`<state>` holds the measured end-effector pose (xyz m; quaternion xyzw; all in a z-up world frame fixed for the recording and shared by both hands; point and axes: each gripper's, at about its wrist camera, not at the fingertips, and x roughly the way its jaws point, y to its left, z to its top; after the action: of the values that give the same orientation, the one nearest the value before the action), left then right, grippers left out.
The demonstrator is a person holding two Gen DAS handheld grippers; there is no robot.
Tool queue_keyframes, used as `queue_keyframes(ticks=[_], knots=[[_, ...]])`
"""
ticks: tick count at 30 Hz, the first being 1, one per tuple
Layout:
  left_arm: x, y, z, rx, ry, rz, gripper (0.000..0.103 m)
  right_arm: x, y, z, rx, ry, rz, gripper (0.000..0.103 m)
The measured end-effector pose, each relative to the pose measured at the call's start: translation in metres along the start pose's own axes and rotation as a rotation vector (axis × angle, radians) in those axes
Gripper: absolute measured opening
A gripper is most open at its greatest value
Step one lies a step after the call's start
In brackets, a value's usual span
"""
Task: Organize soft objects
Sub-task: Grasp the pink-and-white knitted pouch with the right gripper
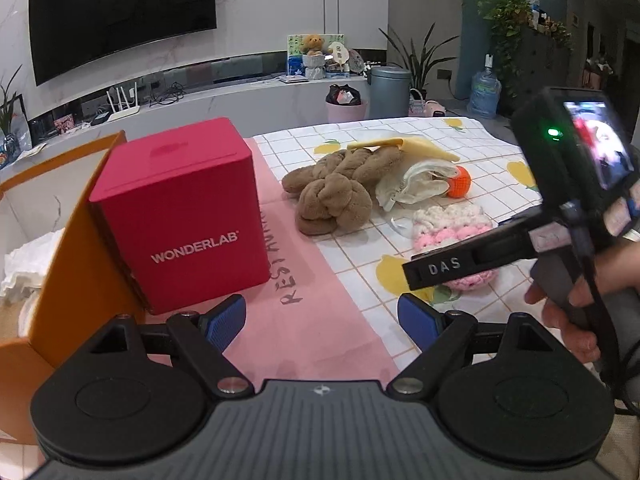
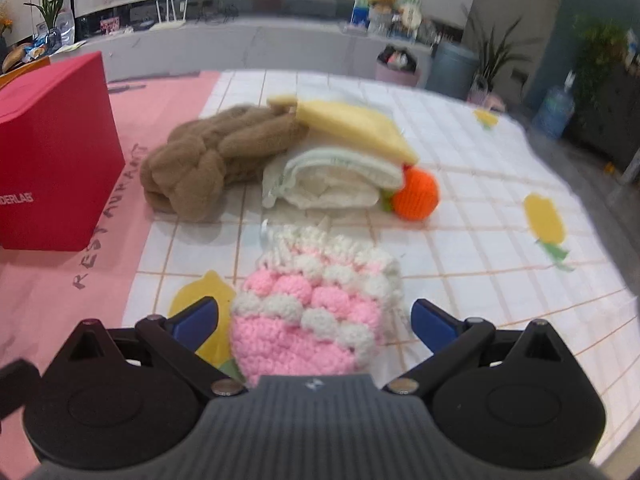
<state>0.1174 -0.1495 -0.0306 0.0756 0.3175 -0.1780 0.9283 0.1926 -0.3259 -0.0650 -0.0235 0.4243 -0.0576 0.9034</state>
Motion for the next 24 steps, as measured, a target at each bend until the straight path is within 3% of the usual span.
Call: queue_keyframes(ticks=[17, 24], knots=[[0.014, -0.004, -0.014, 0.003, 0.045, 0.007, 0.100, 0.021, -0.016, -0.004, 0.036, -0.010, 0.093, 0.097], [0.013, -0.001, -0.021, 0.001, 0.066, 0.021, 0.100, 0.011, -0.006, -0.008, -0.065, -0.070, 0.139, 0.070]])
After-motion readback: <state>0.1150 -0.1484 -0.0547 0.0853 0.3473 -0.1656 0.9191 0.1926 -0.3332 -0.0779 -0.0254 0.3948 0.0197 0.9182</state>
